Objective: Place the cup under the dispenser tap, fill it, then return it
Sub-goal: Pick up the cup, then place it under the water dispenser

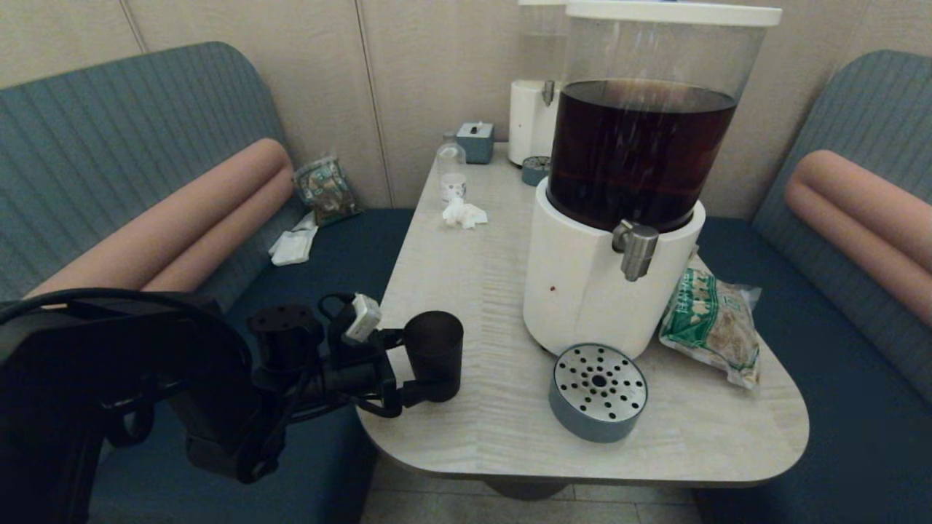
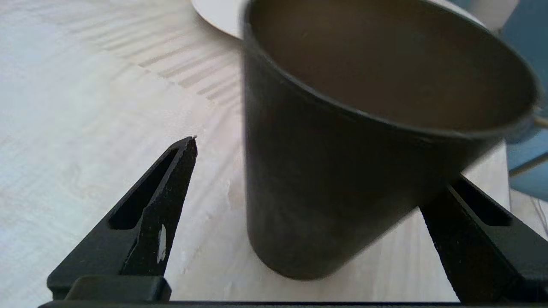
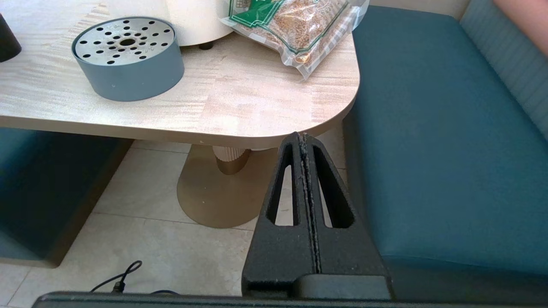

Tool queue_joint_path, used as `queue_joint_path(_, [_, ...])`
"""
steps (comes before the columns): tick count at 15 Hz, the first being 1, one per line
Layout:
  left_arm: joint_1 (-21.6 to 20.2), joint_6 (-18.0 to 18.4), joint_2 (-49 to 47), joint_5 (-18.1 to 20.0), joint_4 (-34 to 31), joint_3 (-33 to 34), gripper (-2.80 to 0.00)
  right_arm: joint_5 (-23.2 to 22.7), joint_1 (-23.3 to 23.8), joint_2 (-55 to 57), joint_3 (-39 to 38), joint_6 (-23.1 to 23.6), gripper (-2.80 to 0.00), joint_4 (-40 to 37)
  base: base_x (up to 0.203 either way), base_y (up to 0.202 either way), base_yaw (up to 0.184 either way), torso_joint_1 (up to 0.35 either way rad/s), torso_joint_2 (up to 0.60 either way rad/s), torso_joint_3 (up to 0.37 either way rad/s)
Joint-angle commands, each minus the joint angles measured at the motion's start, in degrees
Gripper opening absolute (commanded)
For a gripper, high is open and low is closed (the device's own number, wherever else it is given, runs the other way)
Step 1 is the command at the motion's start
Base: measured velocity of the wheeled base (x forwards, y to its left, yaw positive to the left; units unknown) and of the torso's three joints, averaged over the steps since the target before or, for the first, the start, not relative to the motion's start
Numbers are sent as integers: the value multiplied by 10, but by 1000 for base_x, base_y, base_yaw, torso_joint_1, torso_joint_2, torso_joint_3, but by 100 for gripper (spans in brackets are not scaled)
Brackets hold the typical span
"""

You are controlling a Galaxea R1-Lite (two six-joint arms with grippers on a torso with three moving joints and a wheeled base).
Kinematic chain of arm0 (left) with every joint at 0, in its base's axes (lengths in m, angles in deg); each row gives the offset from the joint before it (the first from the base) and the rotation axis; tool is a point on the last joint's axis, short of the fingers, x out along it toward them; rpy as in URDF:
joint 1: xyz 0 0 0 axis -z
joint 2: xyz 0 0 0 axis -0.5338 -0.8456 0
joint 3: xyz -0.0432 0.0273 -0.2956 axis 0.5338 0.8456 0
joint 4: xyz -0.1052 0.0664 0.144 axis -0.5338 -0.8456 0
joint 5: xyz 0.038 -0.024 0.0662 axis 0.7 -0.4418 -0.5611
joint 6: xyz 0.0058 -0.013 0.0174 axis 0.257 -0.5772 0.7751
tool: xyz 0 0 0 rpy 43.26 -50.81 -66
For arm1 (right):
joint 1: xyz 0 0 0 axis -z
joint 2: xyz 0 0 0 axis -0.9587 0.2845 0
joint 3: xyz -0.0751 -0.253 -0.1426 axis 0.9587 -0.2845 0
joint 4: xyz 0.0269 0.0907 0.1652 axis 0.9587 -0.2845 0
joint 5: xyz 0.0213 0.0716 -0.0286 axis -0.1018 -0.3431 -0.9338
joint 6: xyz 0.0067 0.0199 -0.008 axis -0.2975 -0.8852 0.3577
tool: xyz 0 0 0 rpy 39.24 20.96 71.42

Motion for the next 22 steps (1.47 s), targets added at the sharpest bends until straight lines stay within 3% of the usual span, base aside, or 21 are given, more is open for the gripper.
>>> queue_joint_path(1, [1,-5,-4,-2,9,-2,0,0,0,0,0,0,-280,0,0,0,0,0,0,0])
queue_joint_path(2, [2,-6,-4,-5,8,-6,-199,0,0,0,0,0,-280,0,0,0,0,0,0,0])
queue_joint_path(3, [2,-7,-4,-5,8,-6,-280,0,0,0,0,0,-280,0,0,0,0,0,0,0])
queue_joint_path(10, [13,-17,9,-5,8,1,-280,0,0,0,0,0,-280,0,0,0,0,0,0,0])
queue_joint_path(18, [20,-19,106,-5,7,67,-280,0,0,0,0,0,-280,0,0,0,0,0,0,0])
queue_joint_path(20, [53,-22,131,-6,4,72,-280,0,0,0,0,0,-280,0,0,0,0,0,0,0])
queue_joint_path(22, [106,-45,133,-33,8,54,-280,0,0,0,0,0,-280,0,0,0,0,0,0,0])
